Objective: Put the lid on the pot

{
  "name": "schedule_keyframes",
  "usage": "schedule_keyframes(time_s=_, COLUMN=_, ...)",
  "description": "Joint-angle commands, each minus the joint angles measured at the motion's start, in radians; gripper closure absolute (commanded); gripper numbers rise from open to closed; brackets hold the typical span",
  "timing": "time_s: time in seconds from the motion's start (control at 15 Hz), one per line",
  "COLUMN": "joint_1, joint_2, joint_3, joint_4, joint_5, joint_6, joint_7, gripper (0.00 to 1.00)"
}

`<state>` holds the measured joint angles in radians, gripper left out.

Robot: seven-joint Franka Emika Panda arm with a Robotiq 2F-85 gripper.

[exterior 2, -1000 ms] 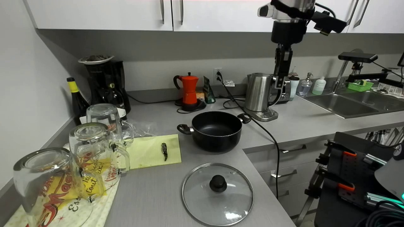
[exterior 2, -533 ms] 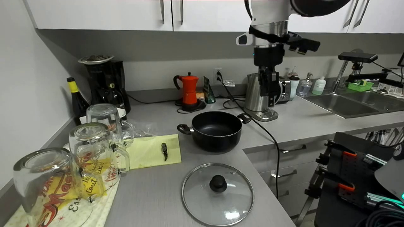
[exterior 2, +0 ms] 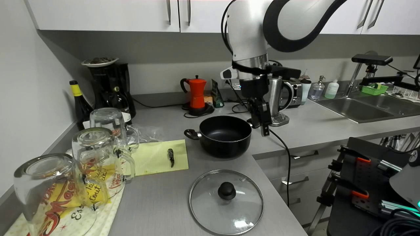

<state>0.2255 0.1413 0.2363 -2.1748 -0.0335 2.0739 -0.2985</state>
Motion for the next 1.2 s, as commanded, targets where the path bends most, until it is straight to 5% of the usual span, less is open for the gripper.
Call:
schedule_keyframes(time_s=0.0, joint_1=0.019, joint_2=0.139, joint_3=0.017, joint_4=0.105, joint_5=-0.048, joint_6=0.012, joint_7=-0.029, gripper=0.00)
schedule_keyframes(time_s=0.47, joint_1=0.064, joint_2=0.325, joint_3=0.017, joint_4=0.202, joint_5=-0.208, joint_6=0.069, joint_7=-0.032, gripper=0.00)
schedule_keyframes(time_s=1.13, joint_1=0.092, joint_2=0.488, joint_3=0.064, joint_4=0.316, joint_5=-0.224, joint_6=0.087, joint_7=-0.166, gripper=0.00)
